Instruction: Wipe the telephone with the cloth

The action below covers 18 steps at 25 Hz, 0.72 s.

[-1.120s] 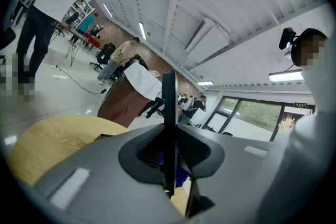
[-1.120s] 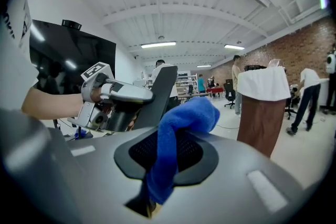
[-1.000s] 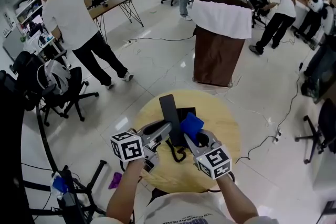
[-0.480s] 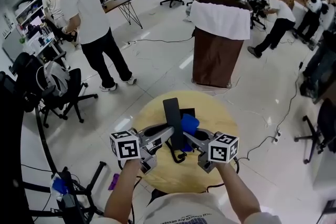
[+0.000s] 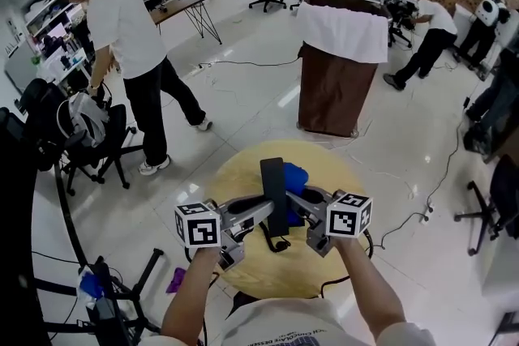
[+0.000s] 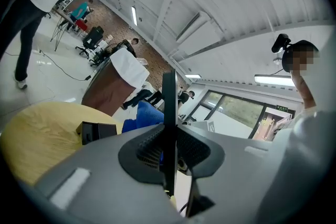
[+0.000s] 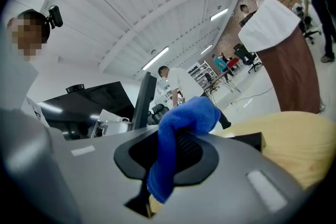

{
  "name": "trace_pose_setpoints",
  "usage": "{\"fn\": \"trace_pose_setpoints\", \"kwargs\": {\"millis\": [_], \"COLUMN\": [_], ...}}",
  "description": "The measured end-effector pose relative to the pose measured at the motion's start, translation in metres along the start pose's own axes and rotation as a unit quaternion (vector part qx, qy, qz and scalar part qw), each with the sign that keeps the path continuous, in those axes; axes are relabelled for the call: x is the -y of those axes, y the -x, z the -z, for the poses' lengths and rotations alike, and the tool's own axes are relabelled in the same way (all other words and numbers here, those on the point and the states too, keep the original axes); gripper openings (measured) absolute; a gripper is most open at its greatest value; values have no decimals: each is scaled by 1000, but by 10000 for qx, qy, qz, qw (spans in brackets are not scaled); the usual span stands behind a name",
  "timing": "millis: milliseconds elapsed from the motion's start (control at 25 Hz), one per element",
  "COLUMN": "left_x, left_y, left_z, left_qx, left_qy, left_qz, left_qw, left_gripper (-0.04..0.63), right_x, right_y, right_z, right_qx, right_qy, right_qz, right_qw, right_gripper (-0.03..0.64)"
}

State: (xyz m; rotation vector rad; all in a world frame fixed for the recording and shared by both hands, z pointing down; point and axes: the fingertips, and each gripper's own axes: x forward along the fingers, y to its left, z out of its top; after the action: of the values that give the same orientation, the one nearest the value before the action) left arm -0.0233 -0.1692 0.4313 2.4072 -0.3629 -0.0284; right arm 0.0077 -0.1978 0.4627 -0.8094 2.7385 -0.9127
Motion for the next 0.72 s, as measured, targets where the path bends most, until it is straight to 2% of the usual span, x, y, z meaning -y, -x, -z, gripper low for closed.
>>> {"fn": "trace_pose_setpoints", "kwargs": {"millis": [720], "left_x": [5], "left_y": [-4], "left_z": [18], "left_qx": [-176], "left_qy": [66], "left_qz": [84], "left_qw": [9998], "left_gripper": [64], "right_x": [7], "right_y": [-13], "right_z": [-65], "right_qx": [377], "right_qy": [418], "right_qz": [147], "right_qw": [9983], "right_gripper": [61]}}
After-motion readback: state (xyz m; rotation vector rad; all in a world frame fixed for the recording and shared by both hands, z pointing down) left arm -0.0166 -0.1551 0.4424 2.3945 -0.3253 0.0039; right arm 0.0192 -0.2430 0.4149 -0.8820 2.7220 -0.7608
